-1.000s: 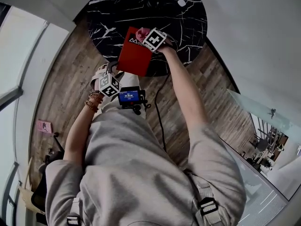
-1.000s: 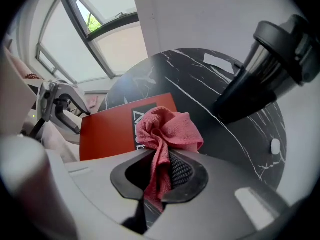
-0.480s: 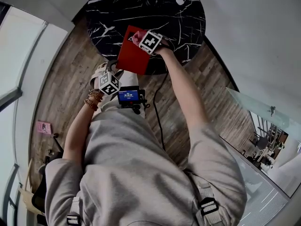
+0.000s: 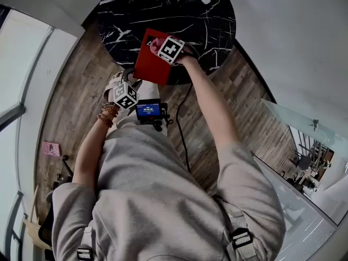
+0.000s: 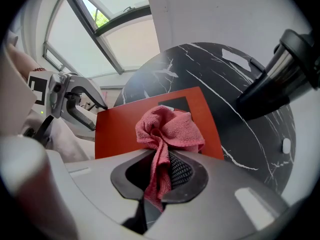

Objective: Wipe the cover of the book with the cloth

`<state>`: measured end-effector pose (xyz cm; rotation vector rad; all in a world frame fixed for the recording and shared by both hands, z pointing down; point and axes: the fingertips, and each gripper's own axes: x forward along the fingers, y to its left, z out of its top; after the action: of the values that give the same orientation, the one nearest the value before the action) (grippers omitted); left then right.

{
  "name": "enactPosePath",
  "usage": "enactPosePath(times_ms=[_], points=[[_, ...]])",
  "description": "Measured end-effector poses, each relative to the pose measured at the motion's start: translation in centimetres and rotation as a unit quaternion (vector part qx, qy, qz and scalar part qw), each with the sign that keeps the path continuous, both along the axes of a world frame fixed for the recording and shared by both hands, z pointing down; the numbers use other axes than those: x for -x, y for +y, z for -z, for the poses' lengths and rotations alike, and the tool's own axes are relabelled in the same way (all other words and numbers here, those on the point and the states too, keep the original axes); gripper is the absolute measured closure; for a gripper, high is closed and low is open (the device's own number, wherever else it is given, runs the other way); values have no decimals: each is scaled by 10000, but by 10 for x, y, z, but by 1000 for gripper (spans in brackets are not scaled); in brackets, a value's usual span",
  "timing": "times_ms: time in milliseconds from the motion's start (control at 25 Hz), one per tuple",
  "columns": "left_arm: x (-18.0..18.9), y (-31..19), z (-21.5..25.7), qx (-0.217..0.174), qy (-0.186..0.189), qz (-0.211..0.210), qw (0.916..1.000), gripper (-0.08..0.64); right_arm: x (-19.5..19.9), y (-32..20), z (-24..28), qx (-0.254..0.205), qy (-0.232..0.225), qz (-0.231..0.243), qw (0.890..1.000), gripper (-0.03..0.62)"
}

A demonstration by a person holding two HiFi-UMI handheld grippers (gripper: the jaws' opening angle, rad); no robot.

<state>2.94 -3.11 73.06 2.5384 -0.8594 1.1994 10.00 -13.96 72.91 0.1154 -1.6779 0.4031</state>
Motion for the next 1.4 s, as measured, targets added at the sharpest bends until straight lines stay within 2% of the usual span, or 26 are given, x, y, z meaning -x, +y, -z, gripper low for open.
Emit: enactPosePath(times_ms=[160,280,320,480,560,680,920,1160,1400], points=[[0,-1,0,5,21,25,10000,314,0,12,0,195,3,-21,9998,538],[1,0,0,-1,33,35,10000,313,2,-11,1,-450,-8,172,9988,538],[1,0,1,2,36,38,10000,313,1,-12,1,-511,3,179,9985,538],[1,0,1,19,26,47,10000,313,1,6,0,-184,16,80,9998,538],[1,0,0,20,23,55,10000,313,3,4,-1,-266,-8,111,9996,538],[1,0,-1,17,25,68,10000,314,7,16,0,-84,-98,92,9999,538],[1,0,0,59,72,151,9998,314,7,6,0,-514,-36,221,9984,538],[2,0,0,56,70,170,9998,314,6,20,-2,-332,2,181,9993,538],[1,0,-1,64,80,160,9998,313,9,23,-1,-439,-57,222,9988,538]])
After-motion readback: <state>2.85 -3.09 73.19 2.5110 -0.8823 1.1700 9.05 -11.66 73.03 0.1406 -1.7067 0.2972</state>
